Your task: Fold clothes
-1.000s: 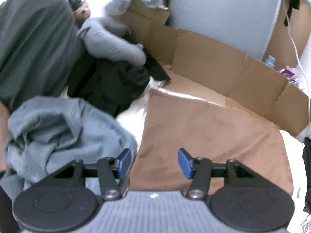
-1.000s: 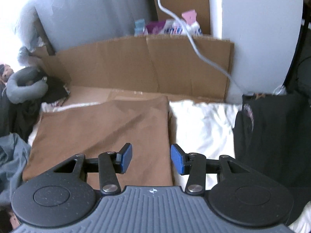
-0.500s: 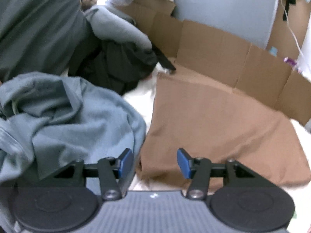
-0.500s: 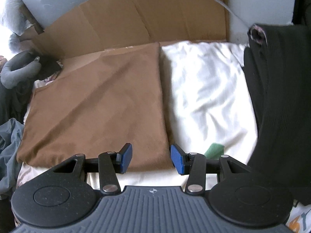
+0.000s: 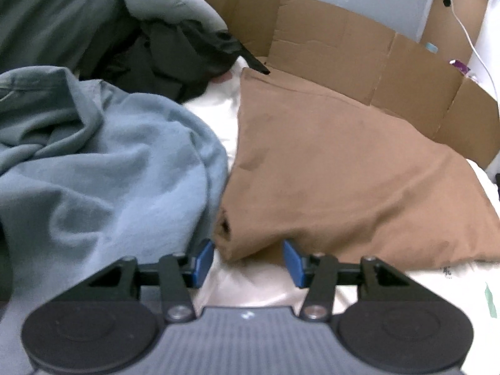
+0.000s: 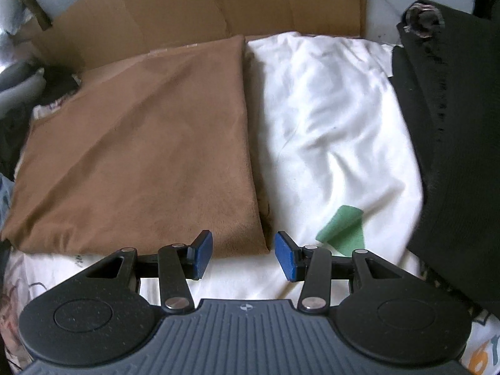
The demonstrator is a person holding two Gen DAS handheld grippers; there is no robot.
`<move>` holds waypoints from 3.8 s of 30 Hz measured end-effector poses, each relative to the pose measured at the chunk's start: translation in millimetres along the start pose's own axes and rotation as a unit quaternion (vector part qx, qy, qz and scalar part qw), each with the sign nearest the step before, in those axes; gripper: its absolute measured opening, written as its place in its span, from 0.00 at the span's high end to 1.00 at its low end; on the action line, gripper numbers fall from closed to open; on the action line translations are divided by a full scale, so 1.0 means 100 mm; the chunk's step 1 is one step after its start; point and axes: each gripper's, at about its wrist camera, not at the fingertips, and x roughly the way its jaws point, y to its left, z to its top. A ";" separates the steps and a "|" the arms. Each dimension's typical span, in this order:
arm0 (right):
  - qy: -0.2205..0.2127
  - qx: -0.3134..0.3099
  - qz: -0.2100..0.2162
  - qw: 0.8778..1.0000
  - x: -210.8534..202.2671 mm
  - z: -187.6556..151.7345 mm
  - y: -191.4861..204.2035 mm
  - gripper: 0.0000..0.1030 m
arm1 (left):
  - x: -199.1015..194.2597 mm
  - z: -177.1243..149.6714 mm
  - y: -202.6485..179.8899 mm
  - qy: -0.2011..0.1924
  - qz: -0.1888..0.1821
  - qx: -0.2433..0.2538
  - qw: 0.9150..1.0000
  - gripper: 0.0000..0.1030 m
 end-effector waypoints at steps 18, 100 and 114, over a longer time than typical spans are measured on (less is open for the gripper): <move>0.004 0.021 0.041 0.999 0.24 0.01 -0.04 0.95 | -0.11 0.01 0.17 -0.047 -0.016 -0.035 0.998 0.95; -0.115 0.298 0.065 0.945 -0.41 -0.89 0.13 0.53 | -0.30 0.13 -0.02 -0.006 -0.016 -0.186 0.982 0.43; -0.193 0.498 0.154 0.832 0.11 -1.83 -0.30 0.53 | 0.05 -0.23 0.38 -0.008 -0.085 -0.357 0.930 0.43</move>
